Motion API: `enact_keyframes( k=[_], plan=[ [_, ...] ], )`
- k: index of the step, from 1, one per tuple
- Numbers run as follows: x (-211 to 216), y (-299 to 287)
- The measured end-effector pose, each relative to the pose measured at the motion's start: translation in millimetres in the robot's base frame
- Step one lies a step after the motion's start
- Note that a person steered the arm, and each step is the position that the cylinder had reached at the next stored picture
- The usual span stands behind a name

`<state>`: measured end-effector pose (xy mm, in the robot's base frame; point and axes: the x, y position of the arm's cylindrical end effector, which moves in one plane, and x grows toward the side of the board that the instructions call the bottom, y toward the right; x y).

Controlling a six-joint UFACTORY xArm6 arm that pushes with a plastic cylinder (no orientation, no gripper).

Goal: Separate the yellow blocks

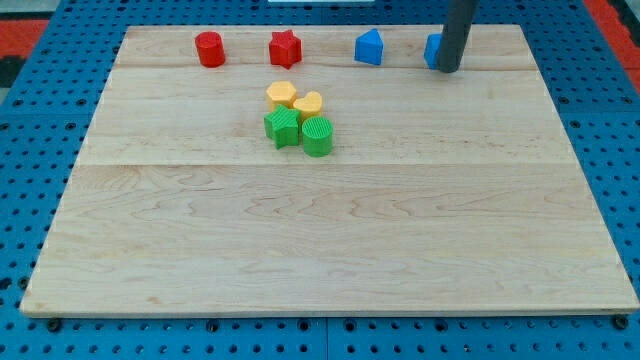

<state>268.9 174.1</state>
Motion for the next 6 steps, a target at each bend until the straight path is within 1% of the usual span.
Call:
enact_keyframes(
  k=[1,2,3,4,5,6],
  plan=[
    [25.8,6.6],
    [101.6,-10.5],
    [92.1,-93.6],
    [80.2,-156.1],
    [78.0,-230.0],
    [76.2,-292.0]
  ],
)
